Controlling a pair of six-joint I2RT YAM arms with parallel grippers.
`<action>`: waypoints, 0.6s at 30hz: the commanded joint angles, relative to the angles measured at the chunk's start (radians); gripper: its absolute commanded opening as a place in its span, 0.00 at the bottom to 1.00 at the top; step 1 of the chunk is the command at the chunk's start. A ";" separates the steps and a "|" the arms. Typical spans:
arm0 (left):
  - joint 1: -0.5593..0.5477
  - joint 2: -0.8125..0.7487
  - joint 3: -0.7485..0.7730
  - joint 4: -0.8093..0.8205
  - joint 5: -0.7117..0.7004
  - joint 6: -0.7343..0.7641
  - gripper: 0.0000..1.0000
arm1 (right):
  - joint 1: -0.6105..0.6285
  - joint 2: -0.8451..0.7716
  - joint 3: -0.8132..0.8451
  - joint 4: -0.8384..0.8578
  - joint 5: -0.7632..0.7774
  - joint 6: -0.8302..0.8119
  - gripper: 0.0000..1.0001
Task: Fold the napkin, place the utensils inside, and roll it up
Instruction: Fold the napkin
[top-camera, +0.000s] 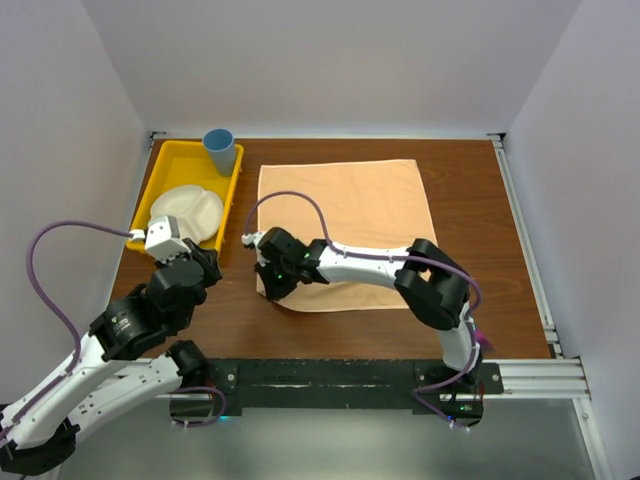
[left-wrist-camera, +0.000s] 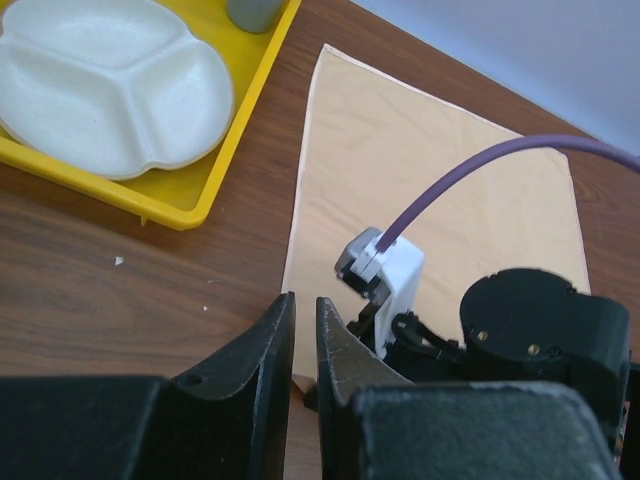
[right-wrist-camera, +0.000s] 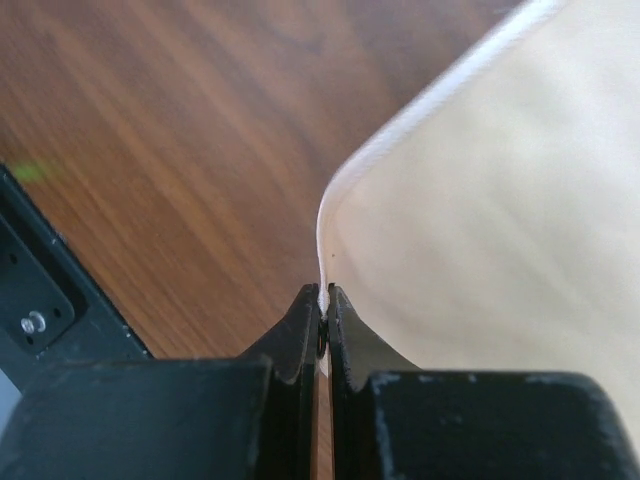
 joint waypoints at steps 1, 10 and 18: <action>0.005 0.046 0.011 0.052 0.039 0.006 0.20 | -0.202 -0.142 -0.030 0.036 0.028 0.069 0.00; 0.005 0.141 -0.026 0.217 0.286 0.129 0.32 | -0.618 -0.076 0.042 0.033 -0.084 -0.058 0.00; 0.008 0.382 -0.018 0.457 0.372 0.236 0.35 | -0.834 0.118 0.341 -0.024 -0.141 -0.099 0.00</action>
